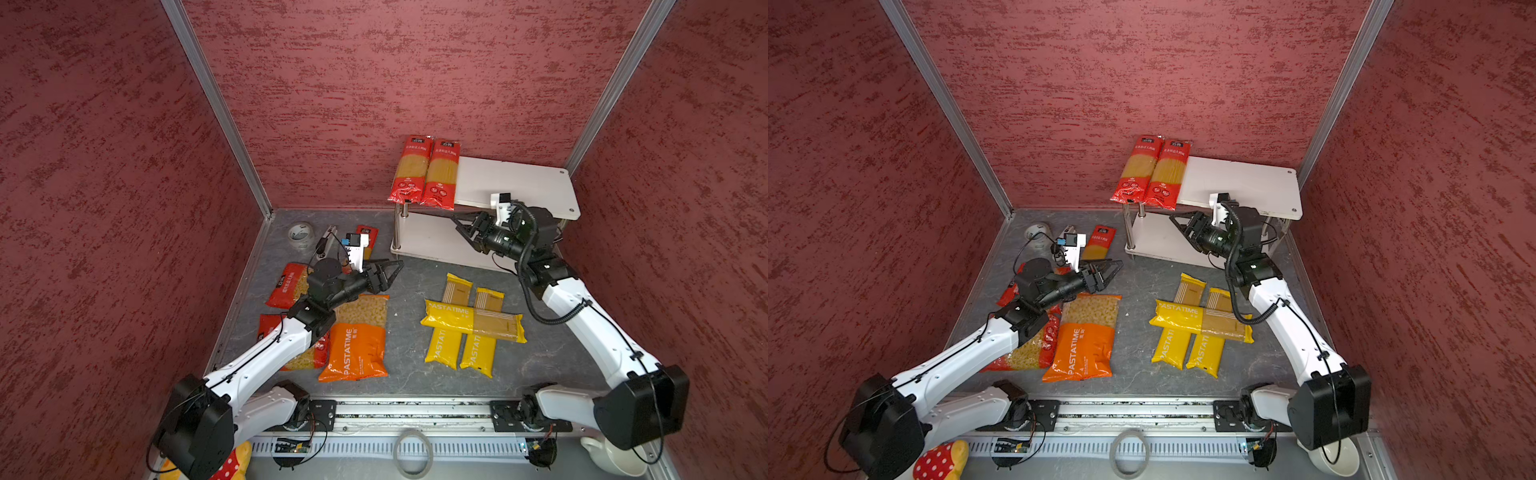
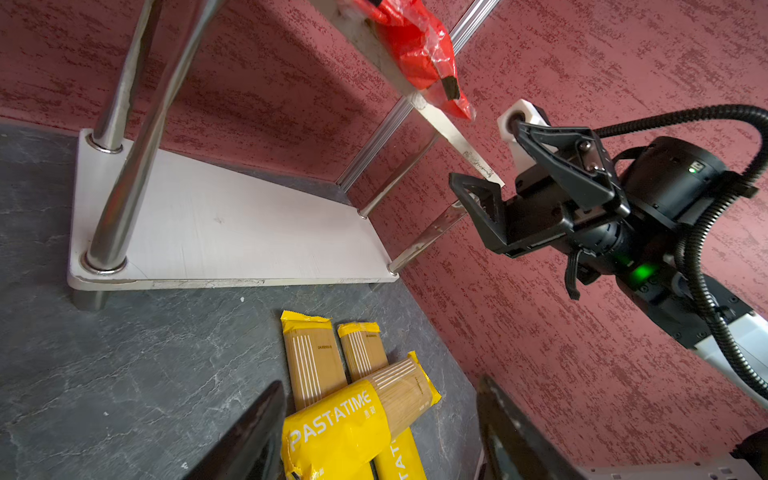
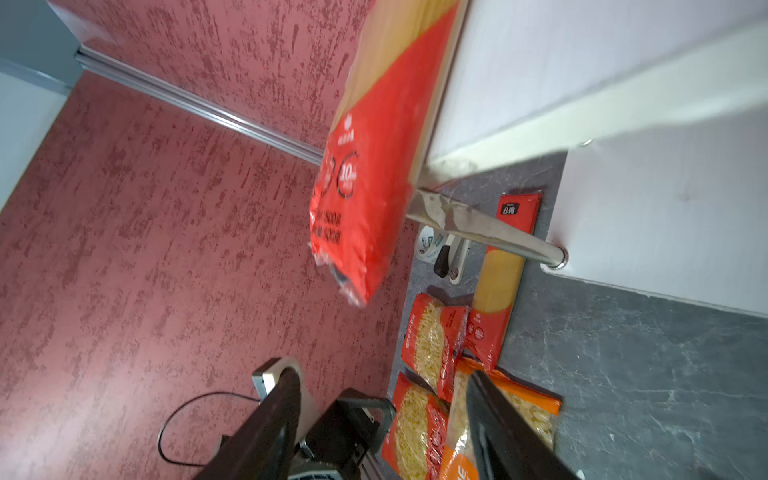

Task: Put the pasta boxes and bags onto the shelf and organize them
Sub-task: 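Open the right gripper and draw it back while the left gripper lowers, then reach both grippers to a third red spaghetti bag and grasp it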

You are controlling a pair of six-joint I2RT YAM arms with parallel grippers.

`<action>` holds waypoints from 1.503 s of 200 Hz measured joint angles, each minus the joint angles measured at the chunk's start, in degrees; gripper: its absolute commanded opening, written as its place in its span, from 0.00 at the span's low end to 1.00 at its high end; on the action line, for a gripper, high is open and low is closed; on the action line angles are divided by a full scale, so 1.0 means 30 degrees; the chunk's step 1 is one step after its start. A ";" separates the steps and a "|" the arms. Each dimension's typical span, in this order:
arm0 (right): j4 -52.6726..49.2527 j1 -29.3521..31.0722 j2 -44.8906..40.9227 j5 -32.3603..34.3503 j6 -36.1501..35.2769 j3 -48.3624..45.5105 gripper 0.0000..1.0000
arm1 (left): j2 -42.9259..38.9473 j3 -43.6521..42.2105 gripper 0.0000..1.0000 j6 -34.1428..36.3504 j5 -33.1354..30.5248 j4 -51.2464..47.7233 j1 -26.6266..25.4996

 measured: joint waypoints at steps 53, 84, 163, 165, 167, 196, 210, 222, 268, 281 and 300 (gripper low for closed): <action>0.2178 0.3373 -0.2608 0.3920 -0.0867 -0.5544 0.59 | 0.0284 -0.0583 0.72 0.0466 -0.1472 -0.0262 -0.0284; 0.3293 0.5333 -0.2543 0.6550 -0.1013 -0.7512 0.57 | 0.0423 -0.0670 0.72 0.0933 -0.2812 -0.1311 -0.0408; 0.4911 0.8604 0.2120 1.0622 -0.0860 -0.8167 0.56 | 0.1603 -0.0539 0.73 0.1821 -0.4357 -0.5581 0.0714; 0.4962 0.8633 0.2215 1.0695 -0.0845 -0.8174 0.56 | 0.1610 -0.0503 0.73 0.1880 -0.4357 -0.5705 0.0874; 0.5005 0.8663 0.2324 1.0761 -0.0816 -0.8182 0.56 | 0.1639 -0.0452 0.73 0.1938 -0.4364 -0.5843 0.1071; 0.5748 0.9114 0.3599 1.1766 -0.0495 -0.8189 0.55 | 0.2412 0.0729 0.73 0.2798 -0.4051 -0.7475 0.3942; 0.6244 0.9508 0.4663 1.2189 -0.0386 -0.7978 0.55 | 0.3177 0.1530 0.73 0.3177 -0.3876 -0.8007 0.5260; 0.6521 0.9923 0.5880 1.2422 -0.0233 -0.7541 0.55 | 0.3963 0.2164 0.73 0.3359 -0.3628 -0.8182 0.6295; 0.7293 1.1373 1.0666 1.3675 0.0503 -0.3912 0.55 | 0.7614 0.4240 0.72 0.3475 -0.2834 -0.8021 0.8342; 0.7424 1.1642 1.1868 1.4054 0.0772 -0.2484 0.55 | 0.8677 0.5078 0.72 0.3468 -0.2703 -0.8036 0.8342; 0.7417 1.1890 1.3318 1.4615 0.1304 -0.0663 0.55 | 0.9581 0.5770 0.71 0.3344 -0.2725 -0.8051 0.8320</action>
